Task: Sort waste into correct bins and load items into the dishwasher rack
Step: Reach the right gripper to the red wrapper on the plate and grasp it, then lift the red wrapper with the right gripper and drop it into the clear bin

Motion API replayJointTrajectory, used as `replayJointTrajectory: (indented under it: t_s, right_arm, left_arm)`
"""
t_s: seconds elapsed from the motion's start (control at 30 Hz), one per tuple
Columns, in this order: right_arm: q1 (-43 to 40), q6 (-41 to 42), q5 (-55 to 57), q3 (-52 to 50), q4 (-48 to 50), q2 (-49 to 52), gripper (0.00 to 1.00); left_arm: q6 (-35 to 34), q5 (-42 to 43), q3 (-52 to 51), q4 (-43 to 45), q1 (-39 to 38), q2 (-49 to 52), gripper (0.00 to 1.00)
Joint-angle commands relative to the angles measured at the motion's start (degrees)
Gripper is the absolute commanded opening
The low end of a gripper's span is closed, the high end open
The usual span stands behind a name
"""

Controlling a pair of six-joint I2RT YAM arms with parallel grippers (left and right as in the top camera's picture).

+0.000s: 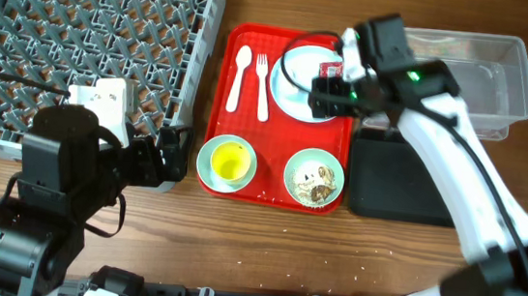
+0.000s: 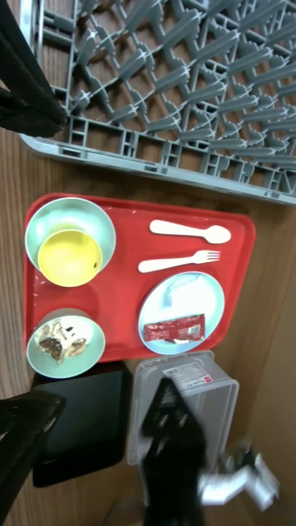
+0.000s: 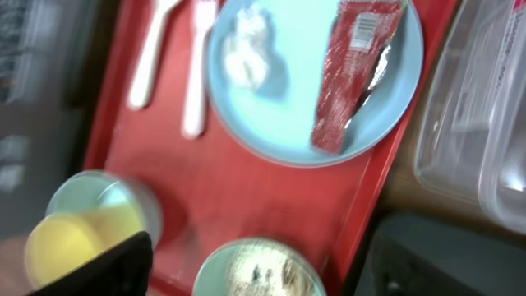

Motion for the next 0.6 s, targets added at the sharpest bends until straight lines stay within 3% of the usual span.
replayJointTrajectory:
  t_s: [0.0,0.13,0.23,0.27,0.33,0.37,0.4,0.57]
  right_arm:
    - [-0.17,0.37,4.15,5.79,7.26,12.02,0.75]
    - [-0.61,4.20,8.85,5.75,15.82,23.58,0.62]
    - [-0.74,8.31,14.32,5.75,15.37,28.06,0.59]
    - [-0.76,8.26,13.46,5.66,14.99,28.87,0.53]
    - [-0.76,8.26,11.67,5.51,14.56,29.16,0.29]
    - [-0.76,8.26,10.86,5.62,13.73,28.87,0.11]
    - [-0.83,8.26,10.03,5.77,12.87,28.22,0.04]
    - [-3.10,4.90,9.01,5.95,7.85,12.28,0.04]
  left_arm:
    - [0.92,-0.33,1.07,0.04,0.17,-0.33,1.00]
    - [0.92,-0.33,1.07,0.04,0.17,-0.33,1.00]
    - [0.92,-0.33,1.07,0.04,0.17,-0.33,1.00]
    - [0.92,-0.33,1.07,0.04,0.17,-0.33,1.00]
    - [0.90,-0.33,1.07,0.04,0.17,-0.33,1.00]
    - [0.90,-0.33,1.07,0.04,0.17,-0.33,1.00]
    - [0.92,-0.33,1.07,0.04,0.17,-0.33,1.00]
    - [0.90,-0.33,1.07,0.04,0.17,-0.33,1.00]
